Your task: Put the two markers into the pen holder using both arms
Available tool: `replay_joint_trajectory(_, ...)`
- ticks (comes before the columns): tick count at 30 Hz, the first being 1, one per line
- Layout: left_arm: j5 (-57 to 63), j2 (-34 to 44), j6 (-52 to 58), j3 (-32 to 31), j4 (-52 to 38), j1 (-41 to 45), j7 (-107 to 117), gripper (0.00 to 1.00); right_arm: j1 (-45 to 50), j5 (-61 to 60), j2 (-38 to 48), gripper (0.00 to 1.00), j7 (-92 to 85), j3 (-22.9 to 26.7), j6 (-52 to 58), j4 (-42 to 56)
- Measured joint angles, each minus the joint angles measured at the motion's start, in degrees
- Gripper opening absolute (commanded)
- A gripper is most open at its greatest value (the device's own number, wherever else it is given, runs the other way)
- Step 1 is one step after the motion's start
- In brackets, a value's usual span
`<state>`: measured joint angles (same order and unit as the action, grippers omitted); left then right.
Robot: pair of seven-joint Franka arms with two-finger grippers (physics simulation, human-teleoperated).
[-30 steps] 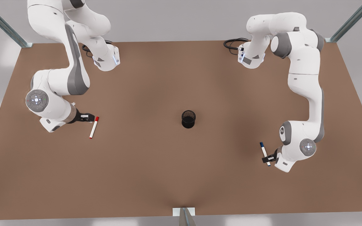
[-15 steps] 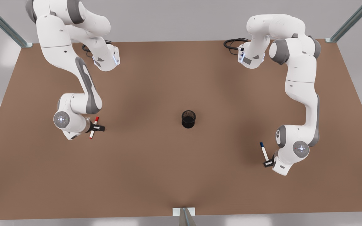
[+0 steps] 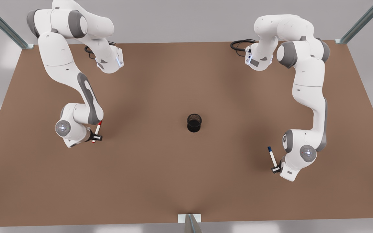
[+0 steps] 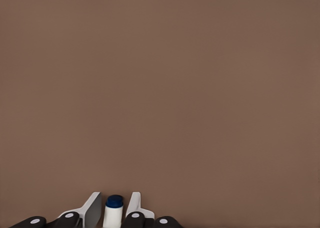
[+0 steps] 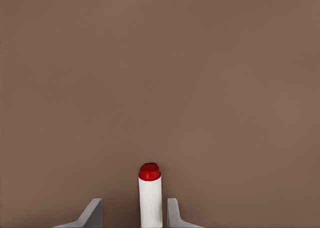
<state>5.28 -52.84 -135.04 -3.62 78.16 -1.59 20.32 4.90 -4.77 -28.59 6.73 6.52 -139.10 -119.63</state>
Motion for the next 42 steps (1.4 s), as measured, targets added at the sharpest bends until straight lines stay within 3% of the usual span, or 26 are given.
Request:
replay_joint_trajectory(2,0.0,-0.2,-0.2,0.0,0.0,0.0,0.0,0.45,0.0,0.0,0.0,0.54,0.0,0.0,-0.3,-0.1)
replay_joint_trajectory(4,0.0,-0.3,-0.4,0.0,0.0,0.1,0.1,0.35,0.0,0.0,-0.1,0.52,0.0,0.0,-0.5,-0.1)
replay_joint_trajectory(8,0.2,-0.2,-0.7,0.0,0.0,0.3,0.3,0.27,-0.1,0.0,-0.3,0.42,-0.2,0.1,-0.8,-0.2)
replay_joint_trajectory(11,0.4,-0.2,-0.8,0.0,0.0,0.3,0.3,0.23,-0.1,-0.2,-0.3,0.25,-0.5,0.0,-0.9,-0.2)
replay_joint_trajectory(13,0.6,0.2,-0.8,0.1,0.0,0.2,0.3,0.21,-0.1,-0.5,-0.3,0.21,-0.9,0.0,-1.1,-0.2)
replay_joint_trajectory(20,0.8,6.3,5.2,0.0,-0.1,0.4,0.1,0.21,-0.1,-0.8,-0.4,0.21,-2.0,0.0,-1.3,-0.2)
replay_joint_trajectory(28,0.7,10.6,21.8,-0.6,-5.8,4.1,-0.3,0.21,-0.1,-0.9,-0.8,0.21,-2.9,0.0,-1.3,-0.2)
replay_joint_trajectory(38,-4.4,20.9,33.4,-1.5,-8.1,25.8,3.9,0.21,0.7,-0.6,7.1,0.21,-3.4,-2.1,4.4,7.0)
replay_joint_trajectory(42,-6.1,21.4,35.9,-7.0,-8.7,29.5,8.9,0.21,0.8,-0.5,7.4,0.21,-3.4,-5.8,6.7,14.9)
